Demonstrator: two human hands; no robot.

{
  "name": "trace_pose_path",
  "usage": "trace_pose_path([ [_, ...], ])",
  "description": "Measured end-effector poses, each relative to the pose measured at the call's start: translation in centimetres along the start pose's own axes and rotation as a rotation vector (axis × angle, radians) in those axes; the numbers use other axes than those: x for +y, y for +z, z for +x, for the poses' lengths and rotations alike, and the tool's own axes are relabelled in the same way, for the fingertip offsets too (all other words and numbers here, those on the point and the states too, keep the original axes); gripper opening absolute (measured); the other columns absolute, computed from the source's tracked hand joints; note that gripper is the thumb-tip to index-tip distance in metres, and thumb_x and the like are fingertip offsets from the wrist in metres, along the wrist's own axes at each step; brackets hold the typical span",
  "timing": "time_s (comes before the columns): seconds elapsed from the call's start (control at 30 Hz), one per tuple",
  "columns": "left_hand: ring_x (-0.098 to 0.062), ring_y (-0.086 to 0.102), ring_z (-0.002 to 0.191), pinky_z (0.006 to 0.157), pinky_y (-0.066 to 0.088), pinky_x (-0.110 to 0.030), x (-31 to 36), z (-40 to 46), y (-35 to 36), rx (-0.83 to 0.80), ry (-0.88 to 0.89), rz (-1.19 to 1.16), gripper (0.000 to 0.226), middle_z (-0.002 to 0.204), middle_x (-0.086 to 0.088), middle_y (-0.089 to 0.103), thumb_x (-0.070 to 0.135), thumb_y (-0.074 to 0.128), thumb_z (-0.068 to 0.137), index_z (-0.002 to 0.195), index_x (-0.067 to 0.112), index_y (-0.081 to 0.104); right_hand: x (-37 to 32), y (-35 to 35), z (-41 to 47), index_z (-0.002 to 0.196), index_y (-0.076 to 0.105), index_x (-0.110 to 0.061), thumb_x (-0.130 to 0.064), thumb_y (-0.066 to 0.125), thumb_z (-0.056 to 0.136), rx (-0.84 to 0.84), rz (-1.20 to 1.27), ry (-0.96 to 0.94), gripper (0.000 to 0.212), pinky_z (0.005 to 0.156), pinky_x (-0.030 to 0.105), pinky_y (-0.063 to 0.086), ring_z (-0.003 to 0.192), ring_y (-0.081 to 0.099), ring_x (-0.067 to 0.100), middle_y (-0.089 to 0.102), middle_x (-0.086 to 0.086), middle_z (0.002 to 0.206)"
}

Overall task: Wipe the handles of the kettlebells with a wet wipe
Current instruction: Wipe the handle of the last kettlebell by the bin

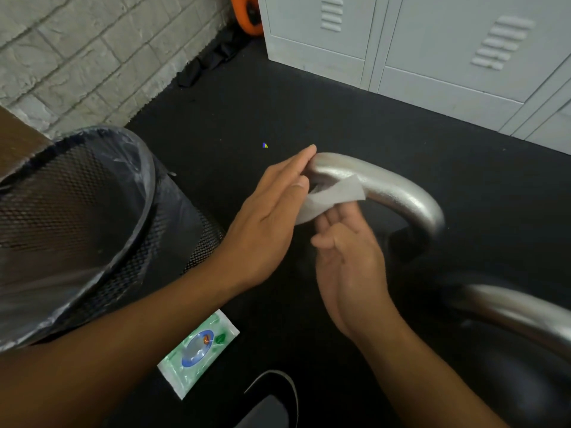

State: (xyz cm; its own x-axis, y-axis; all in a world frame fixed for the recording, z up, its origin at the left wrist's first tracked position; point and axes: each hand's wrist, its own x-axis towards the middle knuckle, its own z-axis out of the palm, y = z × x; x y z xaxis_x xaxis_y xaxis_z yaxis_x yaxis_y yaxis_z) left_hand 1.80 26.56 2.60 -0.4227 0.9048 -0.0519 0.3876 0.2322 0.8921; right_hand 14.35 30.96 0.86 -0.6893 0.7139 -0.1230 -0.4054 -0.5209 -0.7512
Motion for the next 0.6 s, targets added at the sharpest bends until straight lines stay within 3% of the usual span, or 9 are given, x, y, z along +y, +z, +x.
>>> trace_pose_path([
  [0.1,0.012,0.036,0.141,0.119,0.029,-0.019,0.0,0.0,0.1,0.000,0.000,-0.006,0.051,0.153,0.021,0.040,0.041,0.033,0.105,0.155,0.044,0.035,0.3,0.2,-0.2,0.141,0.056,-0.016,0.004,0.044,0.073,-0.015,0.074,-0.005,0.072,0.112,0.025,0.046,0.136,0.057,0.013,0.066,0.001,0.142],
  [0.23,0.010,0.035,0.143,0.122,0.031,-0.025,-0.3,0.0,0.2,0.003,0.011,-0.005,0.051,0.156,0.018,0.039,0.040,0.033,0.106,0.157,0.039,0.035,-0.5,0.2,1.5,0.126,0.061,0.002,-0.003,0.049,0.071,0.094,0.093,0.045,0.057,0.106,0.029,0.051,0.118,0.065,0.022,0.071,0.008,0.114],
  [0.33,0.009,0.035,0.143,0.122,0.032,-0.026,-0.4,0.0,0.2,-0.001,0.013,-0.019,0.049,0.156,0.018,0.038,0.040,0.033,0.107,0.156,0.041,0.035,-1.0,-0.3,2.0,0.116,0.062,0.005,-0.006,0.050,0.072,0.094,0.070,0.060,0.047,0.106,0.034,0.049,0.113,0.062,0.026,0.065,0.013,0.109],
  [0.43,0.011,0.036,0.142,0.120,0.031,-0.020,-0.3,0.0,0.3,0.014,0.015,-0.019,0.050,0.155,0.018,0.040,0.038,0.033,0.107,0.157,0.037,0.035,-0.8,-0.5,1.1,0.132,0.052,0.015,-0.006,0.048,0.074,0.097,0.115,0.044,0.062,0.120,0.044,0.039,0.123,0.056,0.034,0.059,0.020,0.117],
  [0.53,0.012,0.037,0.140,0.120,0.032,-0.022,-0.2,0.0,0.3,0.020,0.001,-0.032,0.050,0.154,0.020,0.041,0.038,0.033,0.106,0.156,0.039,0.036,-0.7,-0.4,0.0,0.136,0.054,0.008,-0.007,0.044,0.078,0.099,0.237,0.005,0.061,0.122,0.044,0.038,0.133,0.058,0.034,0.064,0.021,0.125],
  [0.6,0.011,0.037,0.140,0.120,0.034,-0.023,-0.1,0.0,0.2,0.022,0.000,-0.019,0.050,0.154,0.021,0.041,0.039,0.032,0.105,0.155,0.040,0.036,-0.9,-0.1,-0.2,0.114,0.063,-0.001,-0.007,0.044,0.078,0.106,0.302,0.002,0.040,0.117,0.039,0.042,0.121,0.062,0.029,0.068,0.013,0.109],
])
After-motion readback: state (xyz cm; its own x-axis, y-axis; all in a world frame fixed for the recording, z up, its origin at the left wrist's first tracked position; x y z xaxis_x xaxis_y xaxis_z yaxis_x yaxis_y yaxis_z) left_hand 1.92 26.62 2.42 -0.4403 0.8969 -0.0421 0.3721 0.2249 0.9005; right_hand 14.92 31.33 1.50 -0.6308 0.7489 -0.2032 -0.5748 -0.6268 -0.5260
